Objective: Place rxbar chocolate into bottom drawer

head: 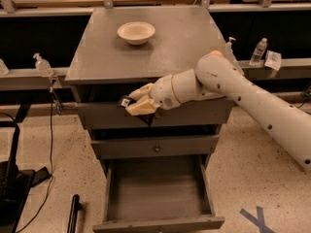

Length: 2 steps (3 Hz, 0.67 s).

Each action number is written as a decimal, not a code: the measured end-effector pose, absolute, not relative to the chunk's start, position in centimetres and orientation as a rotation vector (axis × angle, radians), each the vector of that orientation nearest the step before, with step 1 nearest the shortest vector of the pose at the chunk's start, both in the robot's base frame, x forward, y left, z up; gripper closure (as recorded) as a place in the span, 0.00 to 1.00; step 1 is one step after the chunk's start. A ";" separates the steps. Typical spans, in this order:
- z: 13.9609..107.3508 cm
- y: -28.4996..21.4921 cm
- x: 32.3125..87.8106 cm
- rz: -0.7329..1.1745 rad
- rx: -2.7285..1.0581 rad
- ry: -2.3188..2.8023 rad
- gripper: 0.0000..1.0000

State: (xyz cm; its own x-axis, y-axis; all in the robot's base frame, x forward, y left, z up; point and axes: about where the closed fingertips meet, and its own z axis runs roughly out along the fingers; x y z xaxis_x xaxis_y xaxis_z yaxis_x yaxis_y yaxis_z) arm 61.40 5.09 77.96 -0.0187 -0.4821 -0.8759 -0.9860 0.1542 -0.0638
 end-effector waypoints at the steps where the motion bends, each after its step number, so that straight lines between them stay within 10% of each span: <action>1: 78.0 5.1 61.5 0.781 -1.444 1.616 1.00; 2: 76.2 5.5 61.7 0.730 -1.518 1.563 1.00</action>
Offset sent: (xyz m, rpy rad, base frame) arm 0.0116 0.0053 -0.0572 -0.1152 -0.2116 0.1397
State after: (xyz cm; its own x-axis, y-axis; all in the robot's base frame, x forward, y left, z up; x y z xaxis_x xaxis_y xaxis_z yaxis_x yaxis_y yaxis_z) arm 61.72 5.47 76.24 0.0616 -0.5107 -0.8575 -0.9855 0.1051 -0.1335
